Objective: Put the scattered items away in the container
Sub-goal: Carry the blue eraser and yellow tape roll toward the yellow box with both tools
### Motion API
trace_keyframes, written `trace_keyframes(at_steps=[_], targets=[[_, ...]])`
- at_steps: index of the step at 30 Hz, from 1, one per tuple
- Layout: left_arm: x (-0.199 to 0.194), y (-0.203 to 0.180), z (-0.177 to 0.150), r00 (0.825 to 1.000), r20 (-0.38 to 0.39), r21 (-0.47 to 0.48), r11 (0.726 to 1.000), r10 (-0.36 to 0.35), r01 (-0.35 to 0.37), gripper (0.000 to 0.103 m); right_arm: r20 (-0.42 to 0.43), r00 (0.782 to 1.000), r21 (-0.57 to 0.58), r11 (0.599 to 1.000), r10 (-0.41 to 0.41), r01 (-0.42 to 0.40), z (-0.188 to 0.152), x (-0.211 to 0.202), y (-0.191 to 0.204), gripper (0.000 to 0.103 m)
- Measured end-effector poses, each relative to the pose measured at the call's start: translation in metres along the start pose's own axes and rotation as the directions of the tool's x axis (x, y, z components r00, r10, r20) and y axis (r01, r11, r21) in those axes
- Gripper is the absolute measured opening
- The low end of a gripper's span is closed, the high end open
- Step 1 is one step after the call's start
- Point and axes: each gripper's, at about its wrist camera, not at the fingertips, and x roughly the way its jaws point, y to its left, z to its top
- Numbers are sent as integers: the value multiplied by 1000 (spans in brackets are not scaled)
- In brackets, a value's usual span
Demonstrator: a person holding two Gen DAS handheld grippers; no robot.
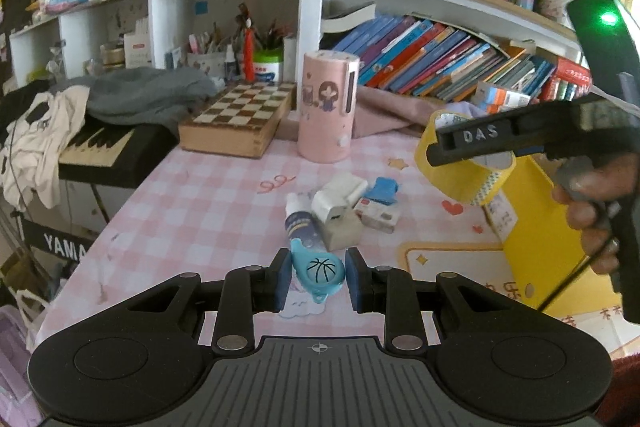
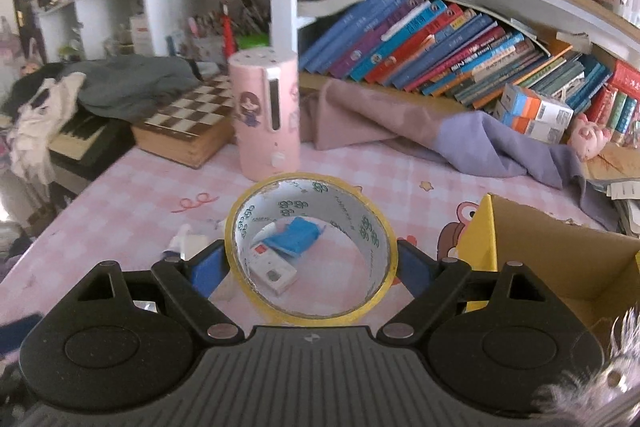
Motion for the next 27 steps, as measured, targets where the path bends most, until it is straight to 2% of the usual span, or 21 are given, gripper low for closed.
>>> trace_keyframes(at_steps=[10,27], targets=[[-29,-4,11,998,54,-5,1000,-27,28,27,66,997,-59,998,36,-32,-25,-56,4,87],[-72,-6,-18,996,69,1,999,-49,49,27,57,998,-65,997,42,-38,-68,-103,22,87]])
